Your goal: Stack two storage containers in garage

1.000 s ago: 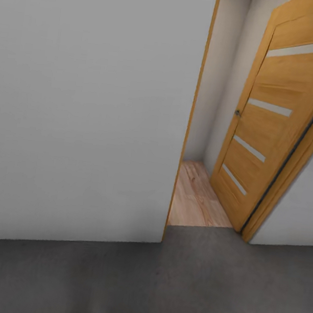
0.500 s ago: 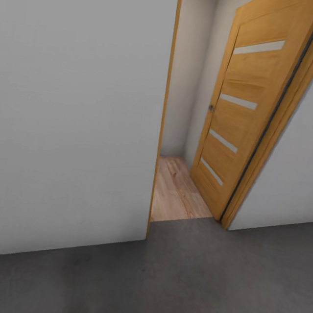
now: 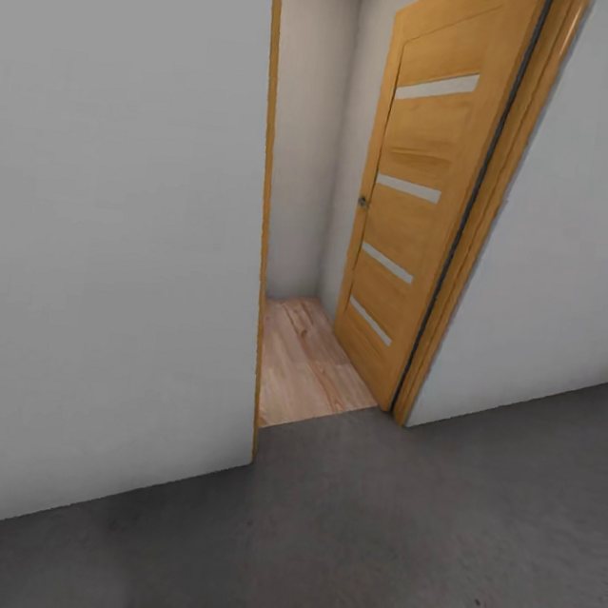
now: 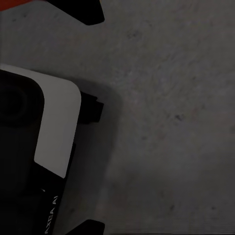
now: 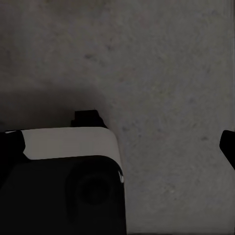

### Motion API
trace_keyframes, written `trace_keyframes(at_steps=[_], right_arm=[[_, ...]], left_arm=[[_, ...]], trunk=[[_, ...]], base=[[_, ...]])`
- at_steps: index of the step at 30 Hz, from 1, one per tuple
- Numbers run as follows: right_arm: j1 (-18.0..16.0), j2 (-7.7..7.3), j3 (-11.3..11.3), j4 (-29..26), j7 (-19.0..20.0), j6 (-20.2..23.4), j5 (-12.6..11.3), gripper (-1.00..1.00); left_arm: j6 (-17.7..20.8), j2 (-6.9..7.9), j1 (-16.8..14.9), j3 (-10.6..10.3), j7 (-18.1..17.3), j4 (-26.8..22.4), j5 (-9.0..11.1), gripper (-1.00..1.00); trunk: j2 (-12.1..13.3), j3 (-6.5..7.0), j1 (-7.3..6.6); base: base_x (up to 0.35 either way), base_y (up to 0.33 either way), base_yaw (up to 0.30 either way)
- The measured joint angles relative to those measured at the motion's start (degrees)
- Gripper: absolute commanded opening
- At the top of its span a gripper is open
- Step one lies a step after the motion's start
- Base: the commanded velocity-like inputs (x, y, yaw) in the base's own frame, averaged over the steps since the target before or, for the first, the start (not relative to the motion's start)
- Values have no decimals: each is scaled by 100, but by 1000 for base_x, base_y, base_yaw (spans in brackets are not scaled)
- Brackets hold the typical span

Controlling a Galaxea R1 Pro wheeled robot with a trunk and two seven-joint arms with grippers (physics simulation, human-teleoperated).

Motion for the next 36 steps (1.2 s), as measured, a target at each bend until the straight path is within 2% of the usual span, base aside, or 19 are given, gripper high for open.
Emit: trace_keyframes(at_steps=[22,29,36], right_arm=[[0,-9,-4,2,-6,0,-8,100],[0,-9,-5,2,-5,10,-6,100],[-1,-97,-3,-1,-5,-8,53,100]], left_arm=[[-9,0,0,0,0,1,-8,100],[-10,1,1,0,-1,1,-31,100],[-10,1,1,0,-1,1,-35,100]], trunk=[[0,0,-2],[0,0,-3],[0,0,-3]], base=[[26,0,-288],[289,0,-68],[314,0,-3]])
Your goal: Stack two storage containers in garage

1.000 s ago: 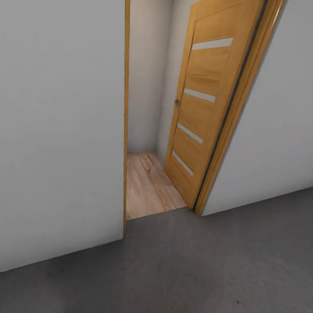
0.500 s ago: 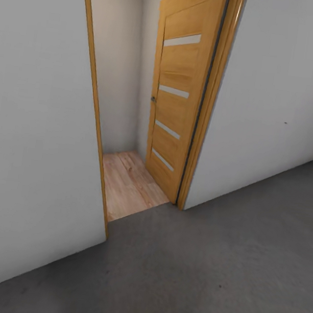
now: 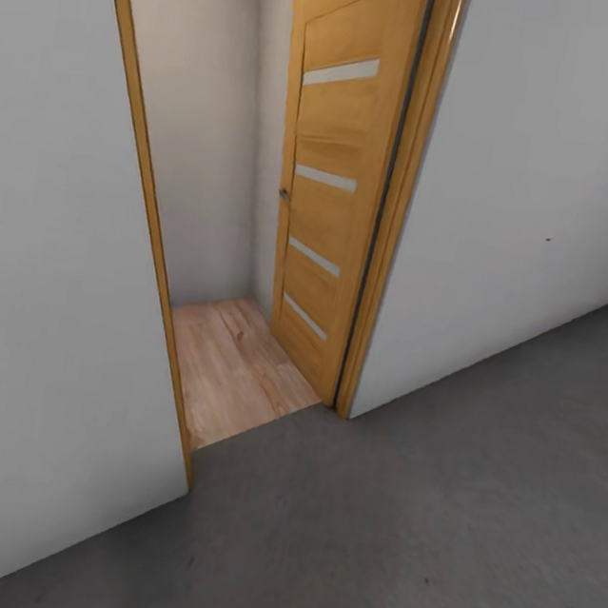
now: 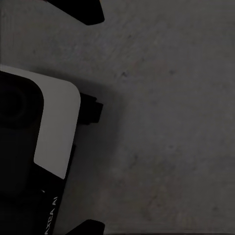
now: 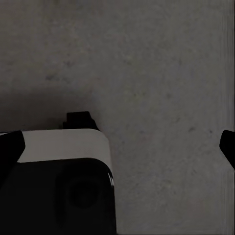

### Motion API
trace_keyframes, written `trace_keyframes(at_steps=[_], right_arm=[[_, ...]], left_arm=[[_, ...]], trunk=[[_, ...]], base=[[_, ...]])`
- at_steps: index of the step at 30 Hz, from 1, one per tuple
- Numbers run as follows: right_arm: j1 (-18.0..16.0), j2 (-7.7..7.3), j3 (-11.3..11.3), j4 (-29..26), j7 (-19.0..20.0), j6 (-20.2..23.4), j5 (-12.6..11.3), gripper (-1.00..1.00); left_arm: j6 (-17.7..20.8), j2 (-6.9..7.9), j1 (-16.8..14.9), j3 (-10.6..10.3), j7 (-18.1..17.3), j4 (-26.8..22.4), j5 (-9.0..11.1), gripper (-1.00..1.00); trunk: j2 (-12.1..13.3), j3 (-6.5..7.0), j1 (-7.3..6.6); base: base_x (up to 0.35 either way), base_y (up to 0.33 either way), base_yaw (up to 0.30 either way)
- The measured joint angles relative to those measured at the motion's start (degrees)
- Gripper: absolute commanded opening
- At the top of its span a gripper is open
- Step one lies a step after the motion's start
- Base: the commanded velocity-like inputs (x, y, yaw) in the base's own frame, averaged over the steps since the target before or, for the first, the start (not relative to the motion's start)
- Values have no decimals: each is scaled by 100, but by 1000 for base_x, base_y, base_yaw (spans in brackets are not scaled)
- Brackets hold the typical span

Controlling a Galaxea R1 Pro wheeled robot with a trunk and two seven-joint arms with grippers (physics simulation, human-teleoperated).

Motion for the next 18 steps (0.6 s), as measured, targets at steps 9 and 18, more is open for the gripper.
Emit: trace_keyframes(at_steps=[9,18], right_arm=[[0,-86,8,-2,0,0,-6,100],[0,-92,8,-1,0,0,-12,100]], left_arm=[[0,0,0,0,0,-1,0,100],[0,0,0,0,0,-1,1,100]], trunk=[[0,0,0],[0,0,0]], base=[[315,0,0],[315,0,0]])
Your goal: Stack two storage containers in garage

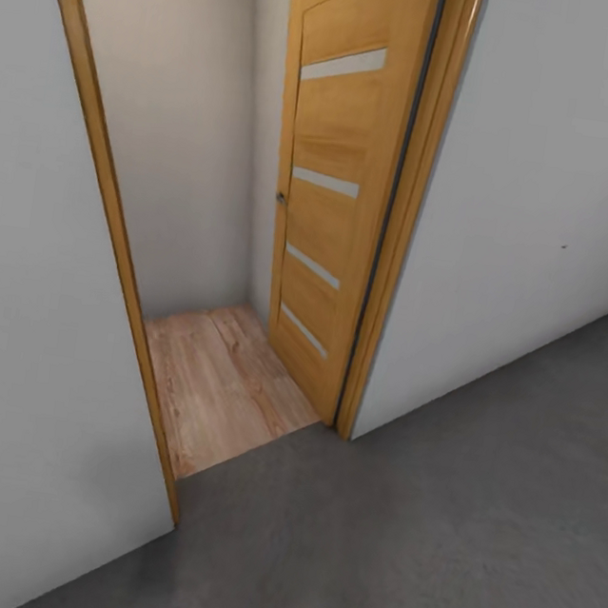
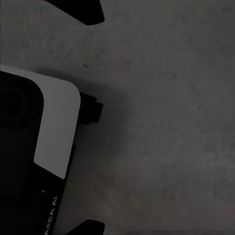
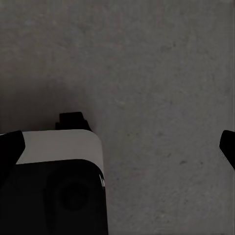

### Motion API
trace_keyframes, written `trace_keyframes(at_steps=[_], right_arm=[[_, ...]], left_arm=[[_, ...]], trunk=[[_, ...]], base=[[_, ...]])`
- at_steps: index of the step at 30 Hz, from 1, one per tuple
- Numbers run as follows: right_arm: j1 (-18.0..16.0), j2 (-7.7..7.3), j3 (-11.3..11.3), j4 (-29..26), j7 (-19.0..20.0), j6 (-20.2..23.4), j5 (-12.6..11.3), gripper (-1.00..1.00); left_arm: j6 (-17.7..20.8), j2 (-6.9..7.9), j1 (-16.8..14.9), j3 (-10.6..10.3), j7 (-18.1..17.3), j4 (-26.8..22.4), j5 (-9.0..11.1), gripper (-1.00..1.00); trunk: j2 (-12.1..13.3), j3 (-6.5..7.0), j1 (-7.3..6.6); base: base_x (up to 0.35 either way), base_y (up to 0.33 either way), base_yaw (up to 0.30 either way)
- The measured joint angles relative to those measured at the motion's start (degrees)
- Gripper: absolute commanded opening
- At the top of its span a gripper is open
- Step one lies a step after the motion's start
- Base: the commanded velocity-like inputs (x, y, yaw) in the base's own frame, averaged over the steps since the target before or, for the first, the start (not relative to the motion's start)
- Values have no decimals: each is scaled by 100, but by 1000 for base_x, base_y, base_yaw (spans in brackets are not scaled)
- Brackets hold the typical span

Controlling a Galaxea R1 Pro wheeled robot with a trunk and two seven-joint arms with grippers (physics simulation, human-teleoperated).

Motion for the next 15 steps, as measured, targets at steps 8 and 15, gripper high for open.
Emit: trace_keyframes(at_steps=[8,15], right_arm=[[0,-1,0,-2,0,0,-2,100],[0,-1,0,1,0,0,-6,100]], left_arm=[[0,0,0,0,0,1,1,100],[-2,0,0,0,0,0,8,100]], trunk=[[0,0,0],[0,0,0]], base=[[315,0,0],[300,0,0]])
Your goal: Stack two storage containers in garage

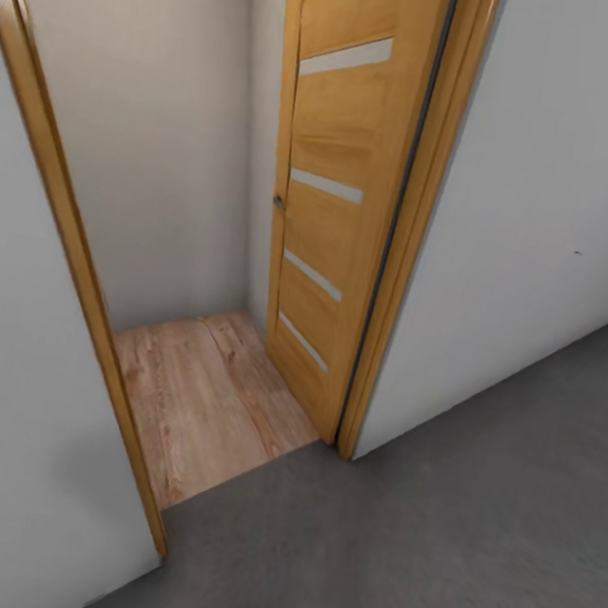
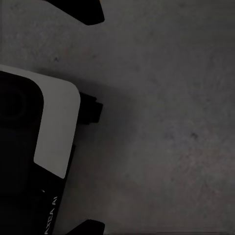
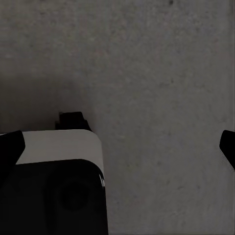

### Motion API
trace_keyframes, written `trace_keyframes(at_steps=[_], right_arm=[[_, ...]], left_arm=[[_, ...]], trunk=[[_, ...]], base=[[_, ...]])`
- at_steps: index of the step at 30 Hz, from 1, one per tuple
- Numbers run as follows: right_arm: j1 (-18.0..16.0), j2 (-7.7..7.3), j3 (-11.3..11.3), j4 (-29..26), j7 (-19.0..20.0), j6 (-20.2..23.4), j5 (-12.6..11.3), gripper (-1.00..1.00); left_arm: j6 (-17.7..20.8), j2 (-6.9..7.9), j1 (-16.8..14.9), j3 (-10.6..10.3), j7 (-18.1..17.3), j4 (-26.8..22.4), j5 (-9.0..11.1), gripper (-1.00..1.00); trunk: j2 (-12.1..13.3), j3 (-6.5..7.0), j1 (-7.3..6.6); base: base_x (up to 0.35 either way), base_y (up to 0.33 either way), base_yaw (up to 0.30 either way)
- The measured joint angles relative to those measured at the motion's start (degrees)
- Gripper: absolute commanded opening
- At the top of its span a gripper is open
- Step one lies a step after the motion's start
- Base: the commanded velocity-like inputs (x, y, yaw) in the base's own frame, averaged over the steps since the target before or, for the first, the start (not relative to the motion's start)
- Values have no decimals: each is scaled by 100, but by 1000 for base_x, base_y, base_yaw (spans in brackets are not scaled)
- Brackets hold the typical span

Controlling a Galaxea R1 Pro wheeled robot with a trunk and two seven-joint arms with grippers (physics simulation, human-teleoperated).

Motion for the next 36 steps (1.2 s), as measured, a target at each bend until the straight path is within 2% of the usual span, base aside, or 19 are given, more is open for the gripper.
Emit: trace_keyframes(at_steps=[8,14,25,36], right_arm=[[0,3,0,-1,0,4,-1,100],[0,61,0,-2,0,8,-25,100],[0,43,-11,0,0,36,-11,100],[0,66,-11,2,-2,62,-12,100]], left_arm=[[-25,7,0,0,0,-3,7,100],[-22,2,0,0,0,-3,8,100],[-24,0,0,0,0,-3,2,100],[-25,0,0,0,-2,-1,1,100]], trunk=[[0,0,3],[0,0,3],[0,0,3],[0,0,2]], base=[[40,0,0],[5,-1,0],[92,-80,0],[76,-238,0]])
